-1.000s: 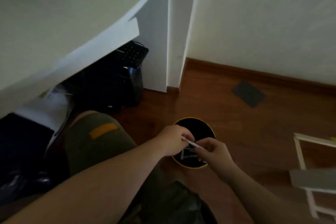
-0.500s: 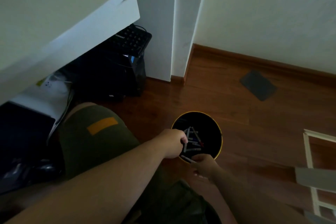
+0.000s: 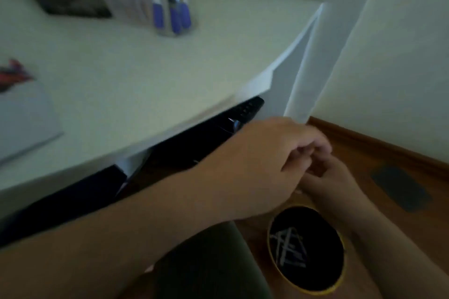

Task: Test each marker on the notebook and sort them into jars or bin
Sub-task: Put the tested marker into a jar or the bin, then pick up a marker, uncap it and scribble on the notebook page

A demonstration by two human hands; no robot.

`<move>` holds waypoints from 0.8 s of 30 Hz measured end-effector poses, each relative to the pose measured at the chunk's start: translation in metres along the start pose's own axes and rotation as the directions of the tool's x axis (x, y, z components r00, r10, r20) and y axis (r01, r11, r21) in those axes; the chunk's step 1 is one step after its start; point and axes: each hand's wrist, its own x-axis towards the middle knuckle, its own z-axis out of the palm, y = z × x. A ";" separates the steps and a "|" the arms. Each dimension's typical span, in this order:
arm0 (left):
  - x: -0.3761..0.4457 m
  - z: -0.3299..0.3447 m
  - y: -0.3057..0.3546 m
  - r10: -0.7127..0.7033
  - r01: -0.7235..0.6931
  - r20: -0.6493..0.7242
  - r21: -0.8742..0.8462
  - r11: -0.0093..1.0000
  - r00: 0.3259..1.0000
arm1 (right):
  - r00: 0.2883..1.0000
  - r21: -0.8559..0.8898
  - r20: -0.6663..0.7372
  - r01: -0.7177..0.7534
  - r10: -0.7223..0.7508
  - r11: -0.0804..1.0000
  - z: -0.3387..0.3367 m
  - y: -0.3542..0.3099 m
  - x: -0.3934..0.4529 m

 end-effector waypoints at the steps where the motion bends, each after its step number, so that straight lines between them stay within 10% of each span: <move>1: -0.005 -0.037 0.006 0.065 -0.059 -0.089 0.068 0.996 0.994 | 0.993 0.029 0.041 0.110 -0.111 0.994 0.010 -0.036 0.007; 7: -0.044 -0.204 -0.039 -0.139 0.288 -0.280 0.617 0.732 0.950 | 0.821 0.125 0.294 0.475 -0.490 0.871 0.118 -0.188 0.056; 15: -0.156 -0.325 -0.170 -0.535 0.719 -0.527 0.649 0.250 0.661 | 0.681 -0.160 0.598 0.618 -0.423 0.769 0.330 -0.235 0.132; 20: -0.225 -0.361 -0.206 -0.759 0.789 -0.347 0.514 0.337 0.551 | 0.692 -0.322 0.616 0.657 -0.376 0.681 0.406 -0.227 0.172; 24: -0.246 -0.362 -0.226 -0.739 0.762 -0.297 0.488 0.426 0.604 | 0.716 -0.356 0.568 0.658 -0.404 0.664 0.432 -0.208 0.185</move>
